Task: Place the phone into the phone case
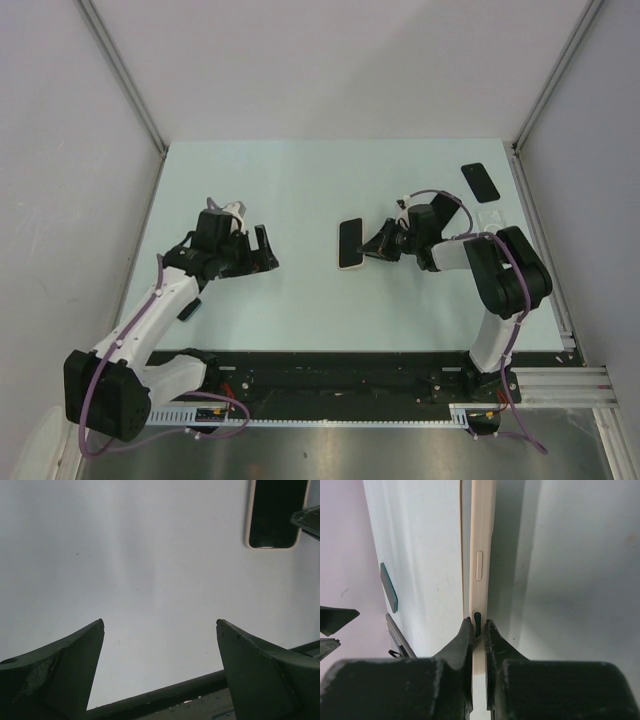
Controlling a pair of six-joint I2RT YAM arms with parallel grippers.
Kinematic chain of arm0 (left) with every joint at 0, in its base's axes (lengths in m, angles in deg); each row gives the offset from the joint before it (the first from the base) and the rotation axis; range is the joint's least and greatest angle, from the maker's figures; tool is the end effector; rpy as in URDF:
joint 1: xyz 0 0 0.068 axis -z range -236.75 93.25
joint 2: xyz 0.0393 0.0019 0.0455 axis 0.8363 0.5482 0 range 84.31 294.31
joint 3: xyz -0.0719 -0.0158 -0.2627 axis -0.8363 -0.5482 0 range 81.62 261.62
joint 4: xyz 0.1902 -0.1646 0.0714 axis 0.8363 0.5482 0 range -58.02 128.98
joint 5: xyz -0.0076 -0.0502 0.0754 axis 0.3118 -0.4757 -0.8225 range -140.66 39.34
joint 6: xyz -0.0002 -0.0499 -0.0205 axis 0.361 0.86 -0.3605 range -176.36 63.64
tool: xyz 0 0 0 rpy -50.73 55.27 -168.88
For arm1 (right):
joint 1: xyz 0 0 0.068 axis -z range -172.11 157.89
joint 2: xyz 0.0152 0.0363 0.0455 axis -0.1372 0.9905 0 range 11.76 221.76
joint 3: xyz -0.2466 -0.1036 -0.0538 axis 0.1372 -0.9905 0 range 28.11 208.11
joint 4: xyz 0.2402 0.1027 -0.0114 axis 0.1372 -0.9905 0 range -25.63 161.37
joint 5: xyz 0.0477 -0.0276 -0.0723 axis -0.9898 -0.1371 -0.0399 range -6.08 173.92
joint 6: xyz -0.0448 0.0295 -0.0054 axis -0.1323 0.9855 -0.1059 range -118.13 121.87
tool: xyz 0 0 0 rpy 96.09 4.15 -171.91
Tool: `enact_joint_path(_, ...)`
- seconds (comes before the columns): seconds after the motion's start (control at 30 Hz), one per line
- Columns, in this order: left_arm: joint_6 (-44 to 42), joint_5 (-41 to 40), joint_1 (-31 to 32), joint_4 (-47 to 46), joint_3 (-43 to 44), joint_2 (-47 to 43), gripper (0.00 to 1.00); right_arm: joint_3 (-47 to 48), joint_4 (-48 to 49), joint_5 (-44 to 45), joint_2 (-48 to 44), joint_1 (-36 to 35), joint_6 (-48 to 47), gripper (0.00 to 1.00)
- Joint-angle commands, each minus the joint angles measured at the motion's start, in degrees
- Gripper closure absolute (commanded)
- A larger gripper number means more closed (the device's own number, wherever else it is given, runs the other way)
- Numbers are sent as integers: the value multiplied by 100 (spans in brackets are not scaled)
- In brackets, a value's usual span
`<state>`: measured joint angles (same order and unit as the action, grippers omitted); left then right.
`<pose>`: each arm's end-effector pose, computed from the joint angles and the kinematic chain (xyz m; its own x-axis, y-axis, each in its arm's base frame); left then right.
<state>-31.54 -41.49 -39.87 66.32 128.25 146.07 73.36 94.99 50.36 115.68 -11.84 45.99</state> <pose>0.2071 -0.0687 0.2571 -0.8221 -0.1836 -0.5389 0.0449 0.9227 -0.3829 0.3201 0.1356 0.1322 -0.8804 0.3005 -0.3668 -0.1315 0.5884 0.7978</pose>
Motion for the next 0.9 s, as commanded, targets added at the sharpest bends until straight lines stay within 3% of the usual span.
enact_joint_path(0.0, -39, -565, -281, 212, 153, 29, 3, 265, 267, 78, 163, 56, 36, 92)
enact_joint_path(0.2, 190, -898, -703, 292, 118, 56, 4, 265, 3, 157, 190, 162, -105, 77)
enact_joint_path(0.33, 392, -1294, -923, 388, 100, 82, 4, 273, -260, 157, -29, 285, -254, 58)
enact_joint_path(0.5, 533, -1383, -1563, 424, 74, 249, 4, 256, -1121, 376, -696, 338, -789, 41)
enact_joint_path(0.63, 734, -1514, -2109, 415, 4, 380, 4, 265, -2017, 859, -1355, 312, -1184, 19)
enact_joint_path(0.87, 1086, -1655, -2857, 371, -119, 600, 4, 28, -2932, 1265, -2498, 276, -1485, 0)
